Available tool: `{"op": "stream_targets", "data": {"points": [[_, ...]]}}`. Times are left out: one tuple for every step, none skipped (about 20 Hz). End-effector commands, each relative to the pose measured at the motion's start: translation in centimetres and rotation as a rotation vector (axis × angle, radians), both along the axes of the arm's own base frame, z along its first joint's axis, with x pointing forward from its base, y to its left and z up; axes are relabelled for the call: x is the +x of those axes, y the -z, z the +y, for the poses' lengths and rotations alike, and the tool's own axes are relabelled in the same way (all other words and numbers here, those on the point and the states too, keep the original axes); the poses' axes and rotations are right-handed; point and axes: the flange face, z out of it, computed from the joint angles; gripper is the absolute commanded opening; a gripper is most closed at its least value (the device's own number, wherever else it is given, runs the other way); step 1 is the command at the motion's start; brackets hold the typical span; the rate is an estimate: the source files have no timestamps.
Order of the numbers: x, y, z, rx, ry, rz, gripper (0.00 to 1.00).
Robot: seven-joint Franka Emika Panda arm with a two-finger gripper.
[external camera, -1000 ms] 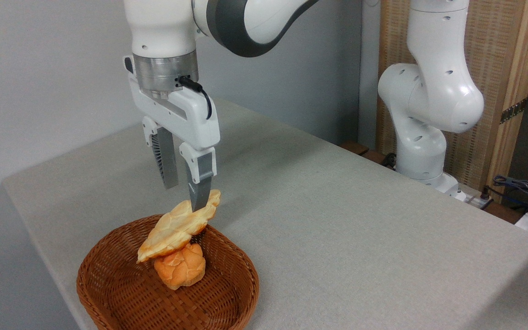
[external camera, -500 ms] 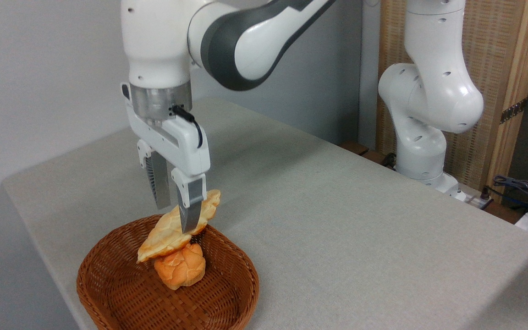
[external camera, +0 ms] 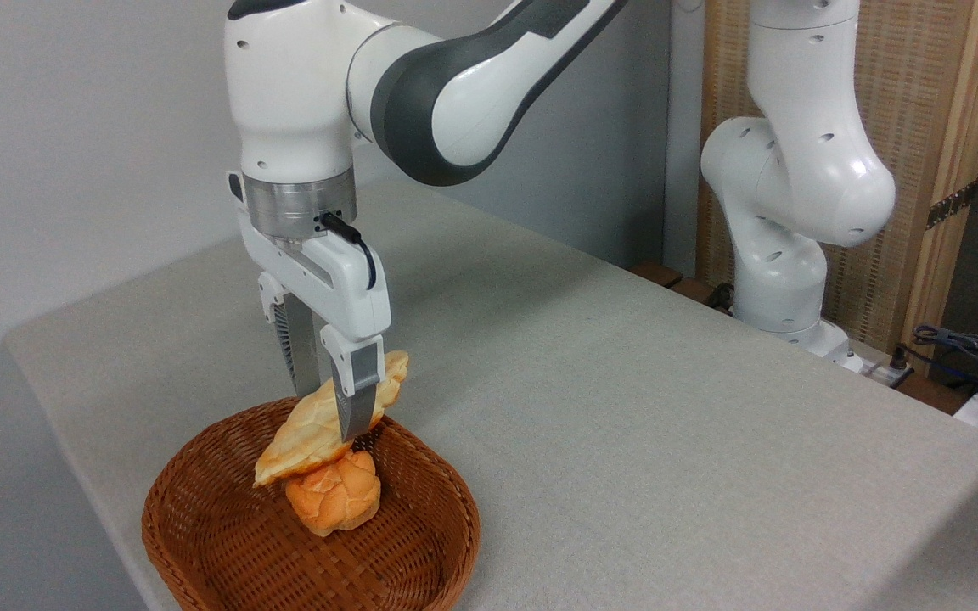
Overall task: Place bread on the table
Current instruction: 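Close the gripper on the flat golden bread's edge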
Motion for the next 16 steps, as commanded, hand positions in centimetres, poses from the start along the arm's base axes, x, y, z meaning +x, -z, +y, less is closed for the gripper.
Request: {"op": "stream_targets", "data": {"points": [[-0.51, 0.29, -0.07, 0.051, 0.029, -0.006, 0.89], [-0.52, 0.29, -0.15, 0.053, 0.031, -0.006, 0.79], [-0.54, 0.29, -0.25, 0.051, 0.03, -0.006, 0.67], [-0.54, 0.29, -0.24, 0.053, 0.031, -0.006, 0.55], [-0.54, 0.29, -0.24, 0.053, 0.031, -0.006, 0.48], [-0.54, 0.29, -0.25, 0.051, 0.03, -0.006, 0.48], [-0.55, 0.31, -0.24, 0.053, 0.031, -0.005, 0.48], [-0.55, 0.31, -0.24, 0.053, 0.031, -0.005, 0.48], [-0.58, 0.22, -0.24, 0.051, 0.03, -0.006, 0.49], [-0.58, 0.22, -0.24, 0.051, 0.03, -0.006, 0.49], [-0.58, 0.22, -0.24, 0.051, 0.03, -0.006, 0.49], [-0.58, 0.22, -0.24, 0.051, 0.03, -0.006, 0.49], [-0.56, 0.21, -0.24, 0.051, 0.03, -0.008, 0.49], [-0.56, 0.22, -0.15, 0.051, 0.029, -0.006, 0.49], [-0.56, 0.22, -0.15, 0.051, 0.029, -0.006, 0.49], [-0.58, 0.13, -0.15, 0.051, 0.029, -0.008, 0.49]]}}
